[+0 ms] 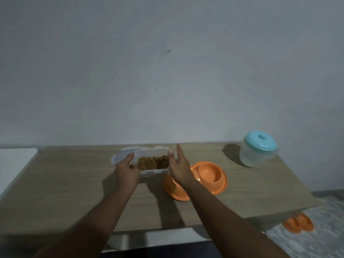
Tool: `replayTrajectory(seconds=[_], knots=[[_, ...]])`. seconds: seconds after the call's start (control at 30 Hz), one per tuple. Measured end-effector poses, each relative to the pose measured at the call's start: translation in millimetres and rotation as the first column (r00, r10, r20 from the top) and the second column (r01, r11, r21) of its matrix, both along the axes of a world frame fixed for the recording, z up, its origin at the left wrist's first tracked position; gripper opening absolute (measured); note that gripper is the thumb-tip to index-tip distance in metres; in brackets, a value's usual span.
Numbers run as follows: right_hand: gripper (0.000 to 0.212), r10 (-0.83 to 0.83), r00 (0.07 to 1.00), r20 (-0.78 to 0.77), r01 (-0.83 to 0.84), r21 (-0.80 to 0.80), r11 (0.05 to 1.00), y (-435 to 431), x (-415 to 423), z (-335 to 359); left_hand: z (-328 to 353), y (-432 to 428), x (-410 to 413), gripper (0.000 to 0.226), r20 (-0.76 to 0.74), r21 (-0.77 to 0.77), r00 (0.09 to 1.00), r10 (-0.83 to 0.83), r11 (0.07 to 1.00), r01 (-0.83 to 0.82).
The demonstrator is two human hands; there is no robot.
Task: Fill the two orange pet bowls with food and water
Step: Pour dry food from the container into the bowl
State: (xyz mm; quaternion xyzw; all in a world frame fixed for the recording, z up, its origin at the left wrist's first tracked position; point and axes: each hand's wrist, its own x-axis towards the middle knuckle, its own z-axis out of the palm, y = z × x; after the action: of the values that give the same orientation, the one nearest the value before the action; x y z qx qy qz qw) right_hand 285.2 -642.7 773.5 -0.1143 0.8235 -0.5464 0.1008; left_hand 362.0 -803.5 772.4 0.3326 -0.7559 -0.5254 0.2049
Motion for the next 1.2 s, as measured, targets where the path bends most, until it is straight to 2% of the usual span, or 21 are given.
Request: replayTrajectory(seconds=[0.07,0.13,0.23,0.4,0.47,0.5,0.57,0.63,0.73,0.83,1.03,1.2], knots=[[0.071,0.020,0.987,0.159,-0.001,-0.116,0.993,19,-15,9,4,18,-9,0.047,-0.005,0.045,1.000,-0.018,0.999,0.018],[0.064,0.059,0.969,0.241,-0.006,-0.214,0.977,39,-24,13,5,38,-17,0.048,-0.025,0.066,0.999,-0.042,0.997,0.043],[0.055,0.127,0.961,0.247,-0.050,-0.298,0.953,69,-32,12,5,65,-24,0.049,-0.049,0.081,0.996,-0.077,0.993,0.081],[0.041,0.166,0.929,0.330,-0.029,-0.383,0.923,107,-37,5,3,101,-25,0.050,-0.085,0.126,0.988,-0.131,0.982,0.141],[0.039,0.146,0.939,0.311,-0.015,-0.388,0.921,119,-42,-1,6,111,-20,0.045,-0.066,0.154,0.986,-0.155,0.974,0.164],[0.039,0.132,0.948,0.289,-0.013,-0.380,0.925,124,-43,-5,6,117,-17,0.048,-0.040,0.144,0.983,-0.179,0.972,0.183],[0.038,0.103,0.969,0.226,-0.016,-0.354,0.935,133,-41,-11,-5,122,-14,0.076,0.025,0.129,0.968,-0.249,0.961,0.244],[0.039,0.079,0.989,0.123,-0.039,-0.296,0.954,139,-36,-14,-24,123,-8,0.096,0.147,0.025,0.939,-0.312,0.950,0.312],[0.043,0.083,0.996,-0.018,-0.085,-0.192,0.978,143,-30,-18,-46,118,1,0.098,0.312,-0.078,0.860,-0.403,0.892,0.446],[0.046,0.116,0.989,-0.092,-0.127,-0.127,0.984,145,-27,-23,-63,114,2,0.110,0.355,-0.127,0.816,-0.457,0.841,0.526],[0.046,0.113,0.975,-0.193,-0.117,-0.008,0.993,136,-24,-23,-77,104,-5,0.086,0.469,-0.274,0.796,-0.381,0.795,0.542],[0.045,0.166,0.962,-0.217,-0.149,0.092,0.984,130,-25,-20,-80,101,-16,0.067,0.524,-0.297,0.776,-0.351,0.779,0.553]])
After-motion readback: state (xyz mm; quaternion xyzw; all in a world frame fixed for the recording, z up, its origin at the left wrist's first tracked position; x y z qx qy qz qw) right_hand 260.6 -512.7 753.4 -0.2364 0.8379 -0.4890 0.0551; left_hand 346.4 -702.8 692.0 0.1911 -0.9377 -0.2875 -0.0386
